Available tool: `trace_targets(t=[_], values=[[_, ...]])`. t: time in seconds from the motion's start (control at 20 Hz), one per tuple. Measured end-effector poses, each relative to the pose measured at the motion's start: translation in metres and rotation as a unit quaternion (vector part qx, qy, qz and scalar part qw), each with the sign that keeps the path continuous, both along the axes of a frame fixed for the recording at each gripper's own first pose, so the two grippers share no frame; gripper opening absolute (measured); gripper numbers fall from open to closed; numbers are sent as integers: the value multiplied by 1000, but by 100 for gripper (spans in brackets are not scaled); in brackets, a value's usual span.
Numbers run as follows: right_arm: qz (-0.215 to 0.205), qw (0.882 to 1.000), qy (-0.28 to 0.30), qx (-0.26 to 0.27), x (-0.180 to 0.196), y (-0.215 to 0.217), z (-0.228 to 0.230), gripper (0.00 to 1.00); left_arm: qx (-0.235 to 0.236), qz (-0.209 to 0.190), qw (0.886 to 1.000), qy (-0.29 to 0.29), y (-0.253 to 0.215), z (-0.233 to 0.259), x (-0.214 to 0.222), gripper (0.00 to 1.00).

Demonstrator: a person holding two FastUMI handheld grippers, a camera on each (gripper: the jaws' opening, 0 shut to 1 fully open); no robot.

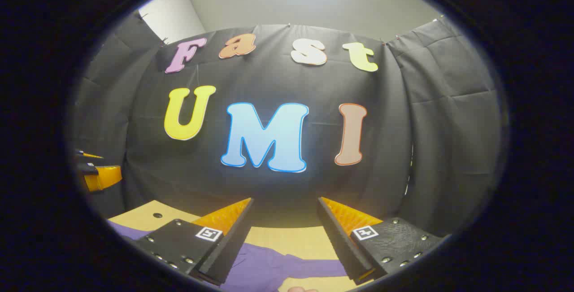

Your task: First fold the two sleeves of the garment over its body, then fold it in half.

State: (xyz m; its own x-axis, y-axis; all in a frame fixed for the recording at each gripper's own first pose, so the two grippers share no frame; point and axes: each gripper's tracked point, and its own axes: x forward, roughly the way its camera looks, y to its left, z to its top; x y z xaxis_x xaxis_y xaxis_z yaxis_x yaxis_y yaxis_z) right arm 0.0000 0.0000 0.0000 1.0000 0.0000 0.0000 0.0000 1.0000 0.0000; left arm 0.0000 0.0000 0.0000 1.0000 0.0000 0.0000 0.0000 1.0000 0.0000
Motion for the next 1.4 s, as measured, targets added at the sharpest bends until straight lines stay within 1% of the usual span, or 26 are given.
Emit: trace_targets(t=[0.25, 0.45, 0.65, 0.85, 0.95, 1.0, 1.1, 1.25, 1.4], values=[[22, 1000, 17, -3, 6, 2, -14, 90, -3, 9, 1000, 5, -8, -2, -1, 94], [24, 1000, 21, 0, 7, -5, -19, 90, -1, 12, 1000, 5, -10, -1, -1, 94], [17, 999, 33, 5, 12, -24, -34, 90, 1, 14, 1000, 6, -17, 0, -2, 94], [-27, 996, 80, 9, 26, -73, -89, 90, 4, 15, 1000, 11, -23, -1, 0, 94], [-53, 993, 108, 2, 35, -103, -120, 90, 5, 20, 1000, 15, -24, -3, 1, 94], [-72, 988, 134, 3, 40, -125, -147, 90, 4, 23, 1000, 17, -25, -5, 2, 94], [-94, 983, 158, 18, 41, -146, -174, 90, 2, 28, 999, 21, -24, -7, 2, 94], [-128, 971, 198, 37, 43, -179, -218, 90, 1, 37, 999, 27, -21, -12, 3, 94], [-156, 958, 239, 35, 41, -209, -263, 91, 4, 48, 998, 33, -17, -15, 4, 94]])
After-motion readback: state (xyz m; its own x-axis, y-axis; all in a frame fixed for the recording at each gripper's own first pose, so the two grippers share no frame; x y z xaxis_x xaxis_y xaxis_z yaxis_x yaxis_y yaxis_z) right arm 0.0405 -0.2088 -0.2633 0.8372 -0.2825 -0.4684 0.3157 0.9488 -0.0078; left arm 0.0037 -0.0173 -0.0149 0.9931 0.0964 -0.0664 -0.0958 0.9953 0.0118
